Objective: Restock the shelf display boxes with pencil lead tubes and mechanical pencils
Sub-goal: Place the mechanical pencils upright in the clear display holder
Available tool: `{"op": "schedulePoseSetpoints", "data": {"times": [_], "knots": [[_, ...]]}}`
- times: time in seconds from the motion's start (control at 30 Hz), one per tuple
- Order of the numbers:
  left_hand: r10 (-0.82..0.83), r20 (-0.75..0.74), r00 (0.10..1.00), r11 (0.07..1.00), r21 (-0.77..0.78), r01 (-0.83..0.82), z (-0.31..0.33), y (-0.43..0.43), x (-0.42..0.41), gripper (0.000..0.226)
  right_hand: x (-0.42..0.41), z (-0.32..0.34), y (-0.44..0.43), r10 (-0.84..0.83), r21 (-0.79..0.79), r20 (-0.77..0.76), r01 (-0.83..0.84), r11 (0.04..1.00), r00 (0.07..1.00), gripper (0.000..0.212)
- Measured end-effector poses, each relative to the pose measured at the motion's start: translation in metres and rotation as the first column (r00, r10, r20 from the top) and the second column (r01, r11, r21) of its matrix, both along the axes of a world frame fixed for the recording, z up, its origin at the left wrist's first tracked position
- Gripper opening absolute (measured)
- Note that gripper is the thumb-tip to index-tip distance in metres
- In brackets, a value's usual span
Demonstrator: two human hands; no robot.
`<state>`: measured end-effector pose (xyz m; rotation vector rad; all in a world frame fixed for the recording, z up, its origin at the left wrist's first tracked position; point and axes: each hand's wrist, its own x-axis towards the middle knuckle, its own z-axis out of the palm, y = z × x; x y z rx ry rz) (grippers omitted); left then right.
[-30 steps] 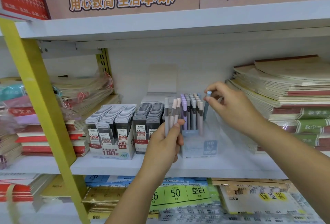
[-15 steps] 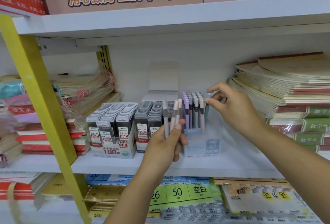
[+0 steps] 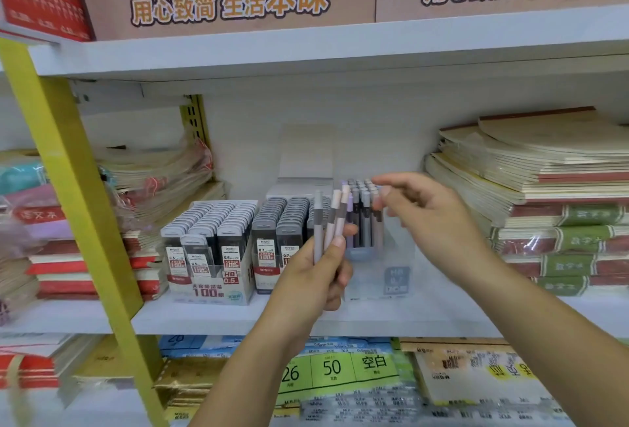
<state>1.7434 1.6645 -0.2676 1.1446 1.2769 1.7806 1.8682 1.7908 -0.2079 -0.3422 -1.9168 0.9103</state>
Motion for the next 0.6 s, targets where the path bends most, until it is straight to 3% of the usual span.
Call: {"op": "schedulePoseSetpoints", "data": {"times": [0.07, 0.13, 0.23, 0.33, 0.4, 0.5, 0.6], "knots": [[-0.026, -0.022, 0.999, 1.000, -0.003, 0.026, 0.000, 0.002, 0.002, 0.024, -0.004, -0.001, -0.010, 0.177, -0.157, 0.058, -0.166, 0.974, 0.983, 0.027], [-0.030, -0.050, 0.998, 1.000, -0.003, 0.030, -0.002, 0.002, 0.003, 0.024, -0.007, -0.002, -0.014, 0.253, -0.210, 0.044, -0.238, 0.948, 0.967, 0.031], [0.018, -0.097, 0.995, 1.000, -0.012, -0.020, -0.005, 0.001, 0.004, 0.025, -0.008, -0.003, -0.014, 0.205, -0.164, -0.025, -0.207, 0.965, 0.978, 0.025], [0.099, -0.084, 0.992, 0.995, -0.021, -0.101, -0.008, -0.002, -0.001, 0.024, 0.001, 0.008, -0.005, 0.106, -0.141, -0.248, -0.144, 0.979, 0.963, 0.026], [0.163, -0.075, 0.984, 0.985, -0.040, -0.167, -0.011, -0.005, -0.006, 0.023, 0.012, 0.016, 0.004, 0.060, -0.041, -0.300, -0.076, 0.996, 0.952, 0.030], [0.198, -0.082, 0.977, 0.978, -0.057, -0.203, -0.016, -0.007, -0.010, 0.022, 0.019, 0.015, 0.012, 0.003, 0.098, -0.183, 0.015, 0.995, 0.983, 0.034], [0.190, -0.092, 0.978, 0.979, -0.056, -0.195, -0.017, -0.006, -0.009, 0.021, 0.016, 0.004, 0.013, -0.110, 0.265, 0.058, 0.091, 0.960, 0.992, 0.029]]}}
